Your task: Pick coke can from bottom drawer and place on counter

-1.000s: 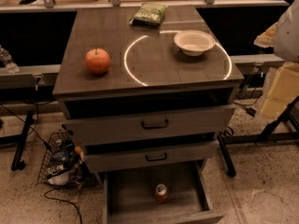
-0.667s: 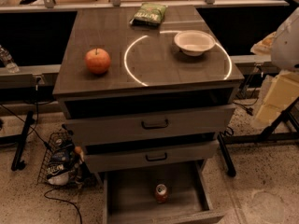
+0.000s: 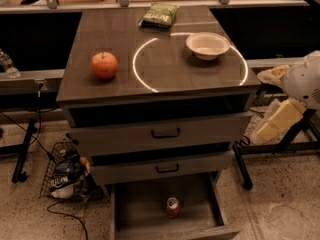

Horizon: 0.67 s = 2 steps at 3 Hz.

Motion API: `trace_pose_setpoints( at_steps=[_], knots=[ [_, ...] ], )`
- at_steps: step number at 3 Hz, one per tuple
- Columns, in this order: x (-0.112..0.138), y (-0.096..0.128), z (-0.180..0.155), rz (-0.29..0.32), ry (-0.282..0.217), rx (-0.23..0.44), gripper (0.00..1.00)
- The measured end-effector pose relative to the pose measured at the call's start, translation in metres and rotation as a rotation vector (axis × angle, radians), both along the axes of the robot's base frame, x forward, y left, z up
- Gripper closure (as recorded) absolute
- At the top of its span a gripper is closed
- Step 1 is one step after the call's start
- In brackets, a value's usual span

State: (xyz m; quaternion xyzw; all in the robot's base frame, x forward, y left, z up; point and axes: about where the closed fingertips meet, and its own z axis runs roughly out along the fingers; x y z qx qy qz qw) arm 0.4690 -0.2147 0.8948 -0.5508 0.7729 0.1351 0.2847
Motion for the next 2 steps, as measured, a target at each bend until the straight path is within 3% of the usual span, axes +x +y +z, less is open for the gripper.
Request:
trace_pose_setpoints(
  at_steps=[1,2],
  knots=[
    [0.0235,-0.0032,-0.0071,-0.016,-0.067,0.225,0.00],
    [0.0276,0.0037,-0.0030,-0.020,-0.069,0.328,0.00]
  ],
)
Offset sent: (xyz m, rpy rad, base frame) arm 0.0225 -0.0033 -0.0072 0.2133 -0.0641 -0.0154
